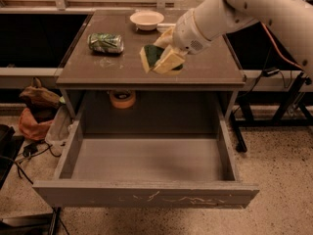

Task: Place sponge into top drawer

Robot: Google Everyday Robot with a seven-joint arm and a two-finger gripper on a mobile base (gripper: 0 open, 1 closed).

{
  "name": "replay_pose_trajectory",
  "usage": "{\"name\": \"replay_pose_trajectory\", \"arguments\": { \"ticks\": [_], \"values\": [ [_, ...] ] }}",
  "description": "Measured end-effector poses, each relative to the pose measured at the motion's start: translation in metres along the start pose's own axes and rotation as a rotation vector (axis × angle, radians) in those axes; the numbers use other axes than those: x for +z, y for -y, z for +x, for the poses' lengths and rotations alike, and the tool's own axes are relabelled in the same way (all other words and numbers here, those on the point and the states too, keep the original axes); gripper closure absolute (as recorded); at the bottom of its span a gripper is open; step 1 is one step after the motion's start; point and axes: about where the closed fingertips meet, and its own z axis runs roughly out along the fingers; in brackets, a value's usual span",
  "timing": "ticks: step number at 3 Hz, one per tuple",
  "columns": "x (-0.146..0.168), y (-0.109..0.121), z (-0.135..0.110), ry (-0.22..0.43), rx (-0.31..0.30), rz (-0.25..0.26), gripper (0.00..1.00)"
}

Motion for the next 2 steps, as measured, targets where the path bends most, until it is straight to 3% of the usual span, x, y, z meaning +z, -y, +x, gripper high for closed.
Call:
{"name": "replay_pose_trajectory", "arguments": {
  "ticks": [1,2],
  "values": [
    [0.002,-0.001,-0.001,0.000,-0.002,-0.007,1.00],
    [0.013,-0.019,-0.002,0.027,0.004,-0.052,1.00]
  ]
}}
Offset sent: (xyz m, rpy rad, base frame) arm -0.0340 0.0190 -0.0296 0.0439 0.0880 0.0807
